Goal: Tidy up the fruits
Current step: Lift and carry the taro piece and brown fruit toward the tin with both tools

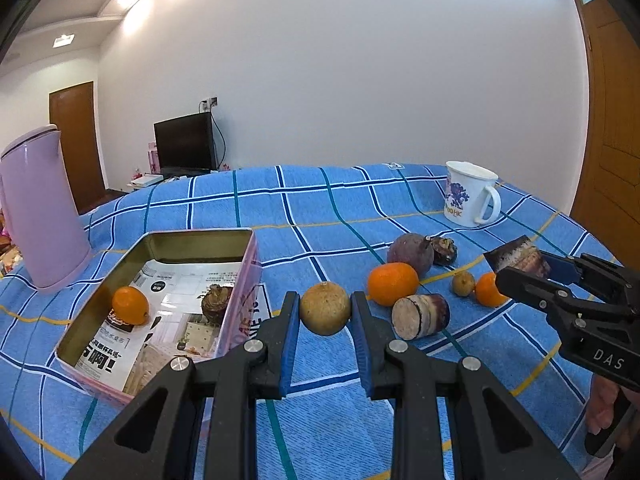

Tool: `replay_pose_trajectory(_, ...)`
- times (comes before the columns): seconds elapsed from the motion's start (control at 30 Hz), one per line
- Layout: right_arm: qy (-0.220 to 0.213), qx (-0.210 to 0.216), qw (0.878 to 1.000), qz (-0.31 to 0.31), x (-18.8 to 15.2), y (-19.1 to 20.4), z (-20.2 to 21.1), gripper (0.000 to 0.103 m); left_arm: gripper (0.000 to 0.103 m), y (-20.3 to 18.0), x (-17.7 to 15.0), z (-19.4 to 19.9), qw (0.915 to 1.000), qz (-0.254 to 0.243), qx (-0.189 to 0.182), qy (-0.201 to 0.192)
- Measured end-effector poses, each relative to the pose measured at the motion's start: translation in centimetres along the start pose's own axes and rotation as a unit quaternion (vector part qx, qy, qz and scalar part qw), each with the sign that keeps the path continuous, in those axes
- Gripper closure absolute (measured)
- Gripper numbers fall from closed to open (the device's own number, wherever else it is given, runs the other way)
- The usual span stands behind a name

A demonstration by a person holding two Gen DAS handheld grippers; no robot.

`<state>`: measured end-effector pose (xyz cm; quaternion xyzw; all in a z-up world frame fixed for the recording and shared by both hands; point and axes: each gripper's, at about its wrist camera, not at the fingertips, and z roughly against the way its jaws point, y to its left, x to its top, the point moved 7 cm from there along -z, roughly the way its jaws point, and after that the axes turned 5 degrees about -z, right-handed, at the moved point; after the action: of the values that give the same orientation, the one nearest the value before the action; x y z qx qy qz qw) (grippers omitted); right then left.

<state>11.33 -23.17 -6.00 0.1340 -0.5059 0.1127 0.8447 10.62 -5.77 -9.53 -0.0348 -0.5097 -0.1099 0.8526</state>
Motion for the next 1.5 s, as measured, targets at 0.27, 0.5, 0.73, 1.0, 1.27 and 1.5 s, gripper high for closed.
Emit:
replay_pose_trajectory(0.27, -0.012, 0.002, 1.0, 0.001, 0.1, 0.0, 0.4, 0.056, 0.076, 0.1, 0.2, 0.4, 0.9999, 0.0, 0.007, -0.012)
replay_pose_trajectory(0.5, -0.023, 0.003, 1.0, 0.004, 0.2, 0.2, 0.8, 0.056, 0.076, 0.1, 0.3, 0.8, 0.9997, 0.001, 0.013, -0.021)
replay_pose_trajectory(0.73, -0.036, 0.003, 0.999, 0.005, 0.4, 0.2, 1.3, 0.056, 0.076, 0.1, 0.4, 1.2, 0.9993, 0.0, 0.019, -0.031)
replay_pose_trajectory(1.0, -0.049, 0.001, 0.999, 0.01, 0.5, 0.4, 1.8, 0.056, 0.076, 0.2, 0.5, 1.7, 0.9987, 0.0, 0.026, -0.043)
replay_pose_trajectory(1.27, -0.06, -0.004, 0.998, 0.012, 0.5, 0.4, 2.2, 0.056, 0.076, 0.2, 0.6, 2.3, 0.9979, 0.0, 0.032, -0.056)
replay_pose_trajectory(1.5, -0.073, -0.011, 0.997, 0.02, 0.6, 0.5, 2.6, 0.056, 0.076, 0.1, 0.7, 2.7, 0.9972, -0.004, 0.038, -0.065)
